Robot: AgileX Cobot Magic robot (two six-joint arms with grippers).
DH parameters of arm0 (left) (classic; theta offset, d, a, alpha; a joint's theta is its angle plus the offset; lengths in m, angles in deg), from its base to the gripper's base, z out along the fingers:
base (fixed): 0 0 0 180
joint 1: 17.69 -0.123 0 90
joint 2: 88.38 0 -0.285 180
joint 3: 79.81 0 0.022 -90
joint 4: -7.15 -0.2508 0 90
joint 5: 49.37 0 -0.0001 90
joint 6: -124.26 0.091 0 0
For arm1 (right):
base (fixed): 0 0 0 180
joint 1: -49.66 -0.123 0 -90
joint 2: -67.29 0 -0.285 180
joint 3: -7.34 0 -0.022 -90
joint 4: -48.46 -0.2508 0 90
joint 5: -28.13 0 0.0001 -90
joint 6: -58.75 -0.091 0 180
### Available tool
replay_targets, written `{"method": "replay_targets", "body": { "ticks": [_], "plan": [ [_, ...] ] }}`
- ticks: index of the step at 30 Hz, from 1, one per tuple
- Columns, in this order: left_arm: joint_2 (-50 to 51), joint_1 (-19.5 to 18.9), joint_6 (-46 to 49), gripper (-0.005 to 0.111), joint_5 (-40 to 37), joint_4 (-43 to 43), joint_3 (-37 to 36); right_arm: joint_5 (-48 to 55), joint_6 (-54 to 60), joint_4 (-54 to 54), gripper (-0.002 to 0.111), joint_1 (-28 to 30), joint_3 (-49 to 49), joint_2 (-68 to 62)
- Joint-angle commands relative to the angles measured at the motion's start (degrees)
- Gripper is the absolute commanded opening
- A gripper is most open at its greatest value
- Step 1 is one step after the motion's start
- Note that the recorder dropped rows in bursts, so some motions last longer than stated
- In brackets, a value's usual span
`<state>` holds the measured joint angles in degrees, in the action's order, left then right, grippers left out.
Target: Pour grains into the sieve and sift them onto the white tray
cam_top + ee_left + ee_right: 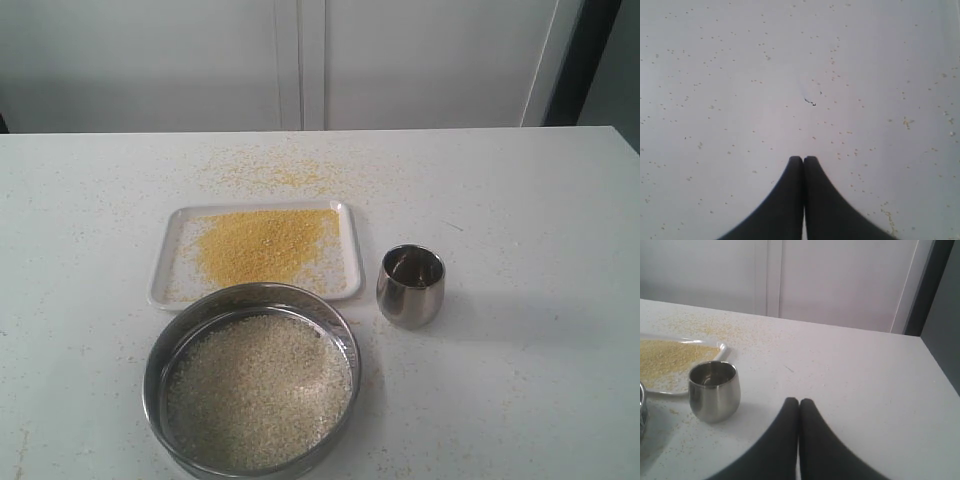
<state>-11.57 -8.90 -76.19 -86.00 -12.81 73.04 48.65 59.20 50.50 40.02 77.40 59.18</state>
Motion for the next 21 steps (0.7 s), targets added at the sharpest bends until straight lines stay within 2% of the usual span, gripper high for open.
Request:
{"method": "replay_targets", "body": {
  "ticks": [1,10,21],
  "plan": [
    [-0.4,-0.17,-0.28,0.0,-0.42,0.01,-0.44,-3.84,-0.45,-0.1,0.0,0.46,3.54,0.33],
    [-0.4,-0.17,-0.28,0.0,-0.42,0.01,-0.44,-7.75,-0.76,-0.27,0.0,0.46,7.15,0.33],
    [-0.4,-0.17,-0.28,0.0,-0.42,0.01,-0.44,-2.45,-0.78,-0.27,0.0,0.46,7.15,0.33]
  ]
}}
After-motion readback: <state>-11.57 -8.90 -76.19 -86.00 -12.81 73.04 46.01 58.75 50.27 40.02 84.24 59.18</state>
